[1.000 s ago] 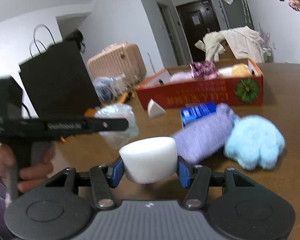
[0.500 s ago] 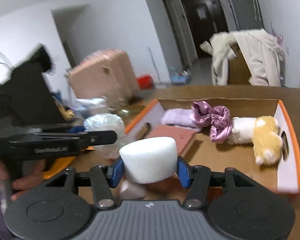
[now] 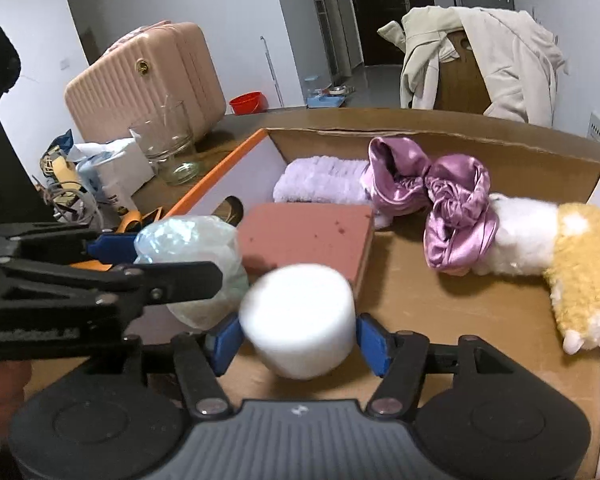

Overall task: Organize soft objects
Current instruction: 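Carry the foam cylinder and plastic bag into the box and open both tools, then move both open tools back over the pile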

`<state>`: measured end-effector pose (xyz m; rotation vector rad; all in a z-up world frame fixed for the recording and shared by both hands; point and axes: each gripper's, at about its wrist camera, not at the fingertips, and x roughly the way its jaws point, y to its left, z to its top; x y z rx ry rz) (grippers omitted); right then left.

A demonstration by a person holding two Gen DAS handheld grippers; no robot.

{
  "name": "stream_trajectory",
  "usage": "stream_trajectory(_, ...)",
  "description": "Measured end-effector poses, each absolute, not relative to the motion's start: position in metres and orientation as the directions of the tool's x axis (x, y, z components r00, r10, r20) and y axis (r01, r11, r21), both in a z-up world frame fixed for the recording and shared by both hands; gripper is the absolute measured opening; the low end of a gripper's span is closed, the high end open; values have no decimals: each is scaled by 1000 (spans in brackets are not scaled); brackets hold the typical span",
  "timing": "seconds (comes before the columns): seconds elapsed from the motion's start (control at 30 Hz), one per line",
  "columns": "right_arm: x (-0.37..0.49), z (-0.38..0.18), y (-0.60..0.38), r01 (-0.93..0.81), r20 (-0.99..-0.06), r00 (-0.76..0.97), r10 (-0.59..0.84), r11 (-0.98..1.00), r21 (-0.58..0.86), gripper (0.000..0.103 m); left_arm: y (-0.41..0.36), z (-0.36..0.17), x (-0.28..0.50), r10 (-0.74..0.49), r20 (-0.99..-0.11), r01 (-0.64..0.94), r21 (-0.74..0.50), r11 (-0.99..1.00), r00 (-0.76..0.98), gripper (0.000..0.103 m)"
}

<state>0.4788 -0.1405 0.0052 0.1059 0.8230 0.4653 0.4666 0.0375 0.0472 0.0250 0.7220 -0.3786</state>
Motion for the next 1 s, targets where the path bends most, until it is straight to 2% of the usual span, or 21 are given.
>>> stream_trajectory(0.07, 477, 7, -143, -374, -669, 577, 469, 880, 293, 65, 41, 52, 463, -341, -642, 350, -120, 929, 686, 59)
stream_trajectory(0.13, 475, 12, -144, -385, -663, 568, 487, 870, 309, 74, 44, 59, 457, -347, -632, 354, -120, 927, 693, 64)
stream_trajectory(0.2, 468, 20, -148, -392, -647, 572, 504, 861, 324, 77, 45, 68, 450, -326, -621, 339, -103, 935, 712, 72)
stream_trajectory(0.47, 433, 66, -177, -361, -592, 645, 483, 876, 321, 78, 57, 108, 409, -304, -557, 323, -67, 944, 773, 75)
stream_trajectory(0.77, 332, 127, -215, -344, -477, 798, 368, 928, 142, 87, 65, 136, 322, -256, -438, 290, 13, 957, 862, 82)
stream_trajectory(1.0, 241, 127, -241, -313, -389, 870, 303, 949, 39, 88, 64, 121, 243, -219, -366, 228, -18, 973, 904, 83)
